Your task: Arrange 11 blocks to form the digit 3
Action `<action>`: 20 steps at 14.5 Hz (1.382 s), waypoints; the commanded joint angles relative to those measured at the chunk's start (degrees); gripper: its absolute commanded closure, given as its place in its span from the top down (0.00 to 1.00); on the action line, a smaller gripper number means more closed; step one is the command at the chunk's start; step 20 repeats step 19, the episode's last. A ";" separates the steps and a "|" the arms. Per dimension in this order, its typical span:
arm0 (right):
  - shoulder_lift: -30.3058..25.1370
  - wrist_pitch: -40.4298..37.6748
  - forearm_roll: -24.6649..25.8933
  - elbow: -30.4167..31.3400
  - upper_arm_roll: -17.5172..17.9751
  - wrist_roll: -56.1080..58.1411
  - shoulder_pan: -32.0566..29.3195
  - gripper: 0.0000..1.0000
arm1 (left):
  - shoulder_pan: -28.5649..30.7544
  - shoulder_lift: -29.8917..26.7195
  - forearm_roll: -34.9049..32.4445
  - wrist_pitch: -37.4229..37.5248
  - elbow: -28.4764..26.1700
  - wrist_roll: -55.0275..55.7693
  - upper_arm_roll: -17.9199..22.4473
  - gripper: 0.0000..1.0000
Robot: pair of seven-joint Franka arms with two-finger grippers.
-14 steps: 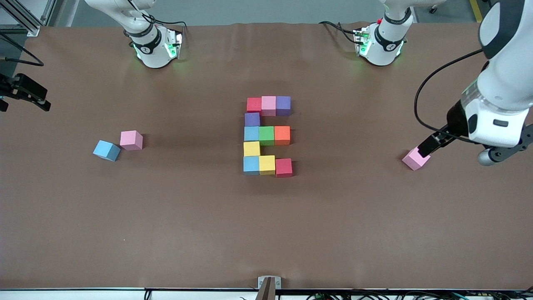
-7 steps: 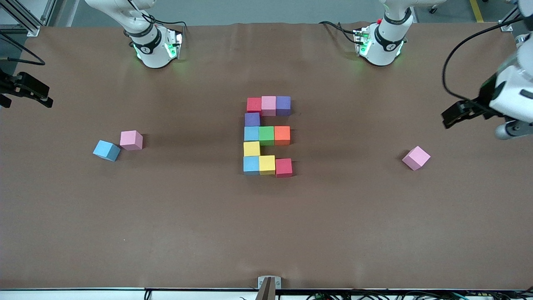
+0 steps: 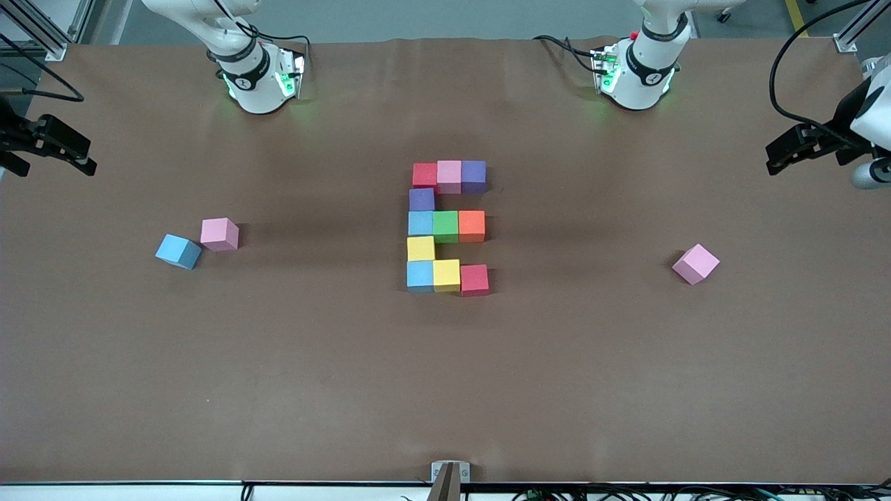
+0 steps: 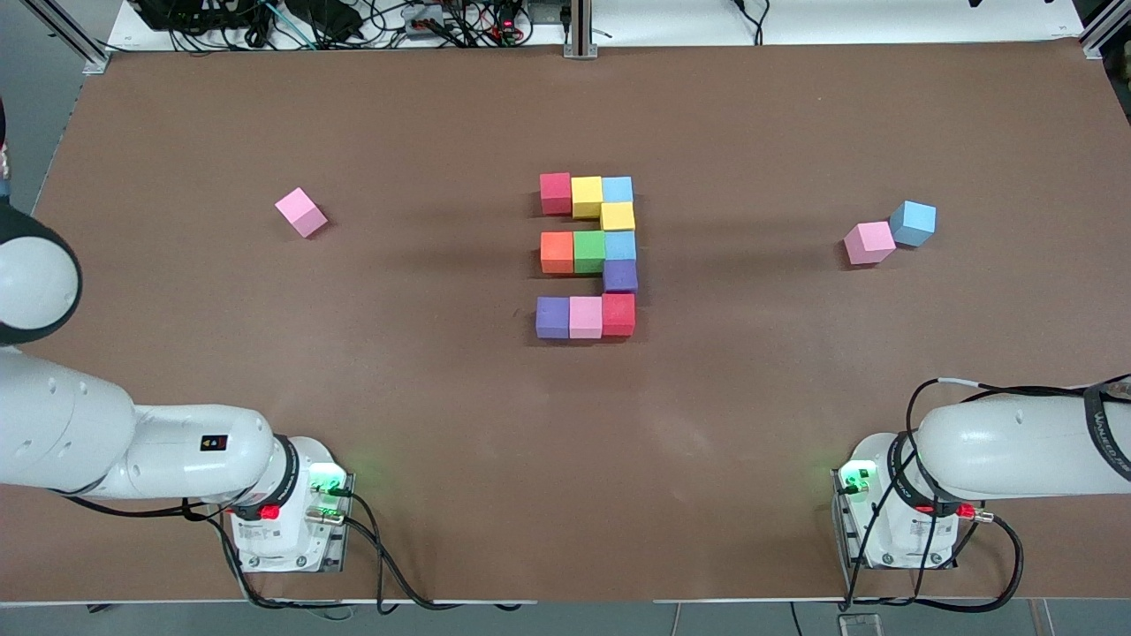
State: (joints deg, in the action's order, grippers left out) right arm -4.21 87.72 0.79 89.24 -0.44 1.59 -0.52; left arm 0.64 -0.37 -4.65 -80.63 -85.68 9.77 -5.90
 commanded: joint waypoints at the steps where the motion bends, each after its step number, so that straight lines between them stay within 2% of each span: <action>1: -2.21 1.32 -1.05 1.47 0.26 -0.54 -0.54 1.00 | -0.02 -5.51 2.27 -0.93 -7.03 -1.86 0.98 1.00; 4: -1.42 1.23 -1.05 -0.55 0.26 -0.18 -0.71 1.00 | -0.38 -9.99 5.34 -4.70 -12.82 -1.86 1.07 1.00; 5: -0.81 0.88 -1.05 -1.52 0.26 -0.10 -0.71 1.00 | -0.99 -10.61 5.53 -4.88 -13.10 -1.86 0.89 1.00; 15: -0.27 -0.97 -1.05 -2.23 0.26 -0.10 -0.54 1.00 | -1.34 -7.54 5.70 -4.71 -8.63 -3.00 -0.08 1.00; 20: -0.27 -0.88 -0.96 -2.32 0.26 -0.10 -0.54 1.00 | -1.34 -4.03 5.61 -4.80 -5.99 -3.26 -0.08 1.00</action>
